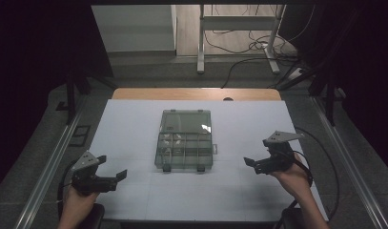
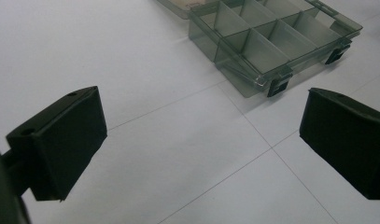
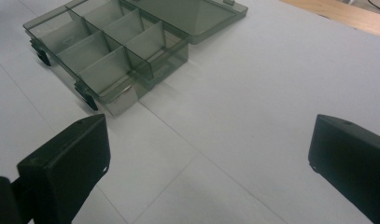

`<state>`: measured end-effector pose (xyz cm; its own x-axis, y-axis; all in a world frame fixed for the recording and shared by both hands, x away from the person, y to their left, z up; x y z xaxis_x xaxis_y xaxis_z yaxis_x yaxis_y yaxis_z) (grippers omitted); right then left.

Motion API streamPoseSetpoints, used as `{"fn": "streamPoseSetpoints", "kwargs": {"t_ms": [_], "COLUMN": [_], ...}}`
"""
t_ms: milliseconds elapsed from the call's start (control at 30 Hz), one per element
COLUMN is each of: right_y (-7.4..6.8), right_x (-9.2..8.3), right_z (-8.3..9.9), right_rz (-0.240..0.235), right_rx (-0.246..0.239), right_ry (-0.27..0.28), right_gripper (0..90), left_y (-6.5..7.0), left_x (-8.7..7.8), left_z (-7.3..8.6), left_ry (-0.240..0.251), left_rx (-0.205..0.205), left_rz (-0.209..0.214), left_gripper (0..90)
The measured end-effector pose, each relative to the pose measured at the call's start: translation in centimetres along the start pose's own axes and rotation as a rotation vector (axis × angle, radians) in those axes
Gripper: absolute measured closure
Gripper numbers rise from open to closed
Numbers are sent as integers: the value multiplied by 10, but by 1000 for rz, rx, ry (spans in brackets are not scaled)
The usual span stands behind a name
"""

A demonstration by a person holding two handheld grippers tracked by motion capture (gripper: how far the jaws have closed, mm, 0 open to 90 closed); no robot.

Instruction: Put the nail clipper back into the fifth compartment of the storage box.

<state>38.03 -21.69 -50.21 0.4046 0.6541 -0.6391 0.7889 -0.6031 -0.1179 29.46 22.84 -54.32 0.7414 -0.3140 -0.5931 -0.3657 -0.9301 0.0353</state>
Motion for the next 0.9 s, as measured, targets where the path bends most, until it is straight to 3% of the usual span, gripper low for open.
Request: {"fn": "streamPoseSetpoints", "kwargs": {"t_ms": [433,900], "right_y": [-3,-10], "right_x": [-18,-25], "right_z": [15,44], "right_rz": [27,62], "right_rx": [63,85], "right_ry": [44,10], "right_gripper": [0,0], "left_y": [0,0], "left_x": [0,0], "left_z": [0,0], "left_ry": [0,-1], "left_rx": [0,0], "left_rz": [-2,-2], "left_gripper": [12,11]}}
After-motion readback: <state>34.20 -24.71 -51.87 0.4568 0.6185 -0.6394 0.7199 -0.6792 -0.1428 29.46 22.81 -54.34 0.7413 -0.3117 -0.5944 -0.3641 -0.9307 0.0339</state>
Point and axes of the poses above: each handheld gripper's, and its own axes: x roughly forward along the jaws, z roughly out of its underside, y roughly to its right, the point moved 10 cm from there along x, roughly forward along the jaws, and after that the axes turned 10 degrees about -z, right-handed, at the moved point
